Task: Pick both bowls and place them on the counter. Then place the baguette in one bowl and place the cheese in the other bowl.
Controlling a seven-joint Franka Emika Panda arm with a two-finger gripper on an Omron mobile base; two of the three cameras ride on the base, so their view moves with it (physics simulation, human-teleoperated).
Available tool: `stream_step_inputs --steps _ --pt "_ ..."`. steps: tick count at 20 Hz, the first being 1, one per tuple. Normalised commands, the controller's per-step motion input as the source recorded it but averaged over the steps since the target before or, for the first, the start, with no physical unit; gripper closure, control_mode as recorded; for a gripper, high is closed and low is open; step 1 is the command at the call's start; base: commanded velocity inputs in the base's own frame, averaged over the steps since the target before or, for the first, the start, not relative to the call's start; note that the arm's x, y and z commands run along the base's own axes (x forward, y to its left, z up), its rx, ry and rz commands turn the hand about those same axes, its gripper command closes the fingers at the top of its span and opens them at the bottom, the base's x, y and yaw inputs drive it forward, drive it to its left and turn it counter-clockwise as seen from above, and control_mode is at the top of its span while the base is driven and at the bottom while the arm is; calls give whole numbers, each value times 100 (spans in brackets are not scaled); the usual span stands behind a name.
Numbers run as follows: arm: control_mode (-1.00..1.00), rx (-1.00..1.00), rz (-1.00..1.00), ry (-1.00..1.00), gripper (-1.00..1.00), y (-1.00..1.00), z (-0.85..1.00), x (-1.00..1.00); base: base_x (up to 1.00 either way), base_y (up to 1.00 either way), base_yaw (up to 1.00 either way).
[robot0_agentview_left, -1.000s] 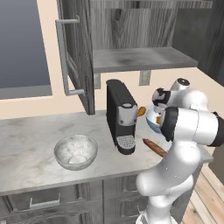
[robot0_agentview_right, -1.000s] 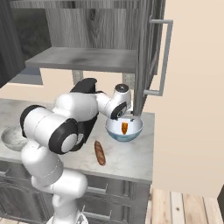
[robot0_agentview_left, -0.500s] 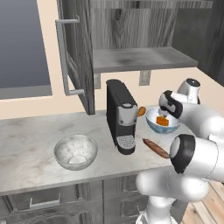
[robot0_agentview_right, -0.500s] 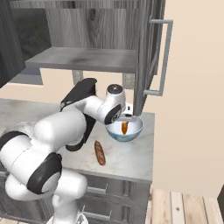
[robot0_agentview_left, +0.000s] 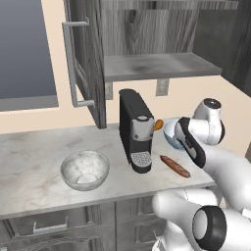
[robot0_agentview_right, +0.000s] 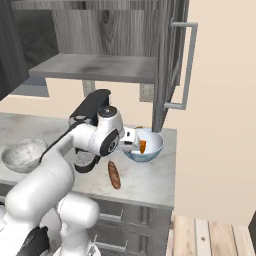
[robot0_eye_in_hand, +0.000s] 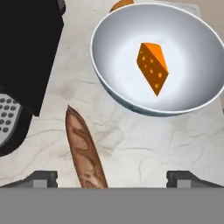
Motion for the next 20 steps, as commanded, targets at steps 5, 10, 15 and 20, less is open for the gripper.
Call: stream_step_inputs --steps 5,10,15,20 --pt "-100 -5 4 4 -100 35 -37 -47 0 0 0" --pt "-100 -6 5 6 -100 24 -43 -19 0 0 0" --pt "-100 0 2 0 -100 0 -36 13 0 0 0" --pt "-100 0 1 4 -100 0 -32 26 0 0 0"
